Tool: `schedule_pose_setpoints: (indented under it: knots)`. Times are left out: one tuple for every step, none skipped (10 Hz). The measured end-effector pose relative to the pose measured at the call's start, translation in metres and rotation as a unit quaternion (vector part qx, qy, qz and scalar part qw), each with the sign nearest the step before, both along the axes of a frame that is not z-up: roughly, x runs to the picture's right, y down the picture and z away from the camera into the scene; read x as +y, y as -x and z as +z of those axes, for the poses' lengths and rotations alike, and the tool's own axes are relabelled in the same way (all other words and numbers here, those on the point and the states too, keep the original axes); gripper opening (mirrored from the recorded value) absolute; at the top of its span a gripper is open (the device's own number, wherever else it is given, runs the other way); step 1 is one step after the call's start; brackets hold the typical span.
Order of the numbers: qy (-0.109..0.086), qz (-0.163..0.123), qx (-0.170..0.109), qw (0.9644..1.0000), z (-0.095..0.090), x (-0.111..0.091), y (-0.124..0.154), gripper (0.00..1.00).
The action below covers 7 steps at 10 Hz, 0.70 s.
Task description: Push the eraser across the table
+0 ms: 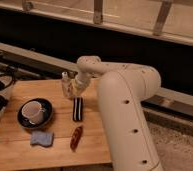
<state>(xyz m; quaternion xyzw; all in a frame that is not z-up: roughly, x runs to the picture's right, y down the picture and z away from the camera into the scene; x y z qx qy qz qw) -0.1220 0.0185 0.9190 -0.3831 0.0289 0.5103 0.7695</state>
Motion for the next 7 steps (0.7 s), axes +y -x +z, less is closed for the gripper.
schedule_pose_setpoints:
  knots:
    - [0.0,-0.001,0.001,1.0,0.0,-0.004,0.0,0.0]
    - [0.001,-0.001,0.002,1.0,0.004,-0.006,-0.001,0.0]
    - [0.005,0.002,0.005,1.0,0.013,-0.004,-0.005,0.0]
    - [0.01,0.004,0.006,0.9999,0.023,0.002,-0.005,0.0]
    - [0.015,0.007,0.007,0.9998,0.032,0.008,-0.006,0.0]
    - [0.026,0.015,0.006,0.9995,0.044,0.018,-0.011,0.0]
    - [0.033,0.022,0.005,0.9992,0.053,0.024,-0.016,0.02]
